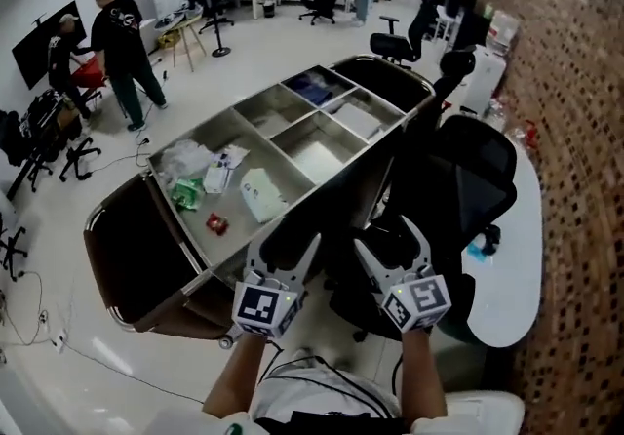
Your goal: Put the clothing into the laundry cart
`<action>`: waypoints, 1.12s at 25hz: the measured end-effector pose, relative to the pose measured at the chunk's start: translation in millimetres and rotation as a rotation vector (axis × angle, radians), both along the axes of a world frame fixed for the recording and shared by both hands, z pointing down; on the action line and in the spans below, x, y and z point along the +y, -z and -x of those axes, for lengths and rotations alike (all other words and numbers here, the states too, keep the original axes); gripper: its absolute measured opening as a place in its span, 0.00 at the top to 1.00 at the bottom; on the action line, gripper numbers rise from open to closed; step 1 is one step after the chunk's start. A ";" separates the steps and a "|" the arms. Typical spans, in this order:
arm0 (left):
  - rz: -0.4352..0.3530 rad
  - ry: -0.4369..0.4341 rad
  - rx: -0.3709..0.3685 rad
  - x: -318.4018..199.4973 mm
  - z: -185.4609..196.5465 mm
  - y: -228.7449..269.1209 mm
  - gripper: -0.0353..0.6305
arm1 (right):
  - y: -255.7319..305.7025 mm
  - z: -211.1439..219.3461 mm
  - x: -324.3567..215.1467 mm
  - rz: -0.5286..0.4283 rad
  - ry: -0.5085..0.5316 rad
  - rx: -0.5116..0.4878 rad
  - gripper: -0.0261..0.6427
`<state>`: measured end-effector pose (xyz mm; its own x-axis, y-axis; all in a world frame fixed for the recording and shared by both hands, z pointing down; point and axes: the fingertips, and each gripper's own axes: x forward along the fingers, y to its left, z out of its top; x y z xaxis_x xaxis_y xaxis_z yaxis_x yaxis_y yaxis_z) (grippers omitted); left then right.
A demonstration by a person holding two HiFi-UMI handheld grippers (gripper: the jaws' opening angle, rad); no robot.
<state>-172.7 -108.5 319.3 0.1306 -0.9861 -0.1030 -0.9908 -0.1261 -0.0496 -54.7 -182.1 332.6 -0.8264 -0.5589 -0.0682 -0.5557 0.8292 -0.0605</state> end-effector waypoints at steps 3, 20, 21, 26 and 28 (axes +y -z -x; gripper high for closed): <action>-0.008 -0.145 0.029 -24.1 -62.1 -1.8 0.58 | -8.7 -80.3 -6.6 0.004 -0.203 0.007 0.34; 0.060 -0.519 0.023 -48.9 -219.2 -29.6 0.58 | -39.6 -285.3 33.4 0.026 -0.734 0.042 0.40; 0.060 -0.524 0.008 -48.5 -220.2 -31.1 0.58 | -39.6 -286.4 33.0 0.027 -0.734 0.042 0.40; 0.062 -0.504 0.009 -49.8 -213.9 -36.4 0.58 | -44.3 -278.3 27.8 0.027 -0.710 0.037 0.41; 0.064 -0.495 0.006 -50.3 -212.6 -40.1 0.58 | -44.4 -273.9 25.1 0.010 -0.696 0.057 0.42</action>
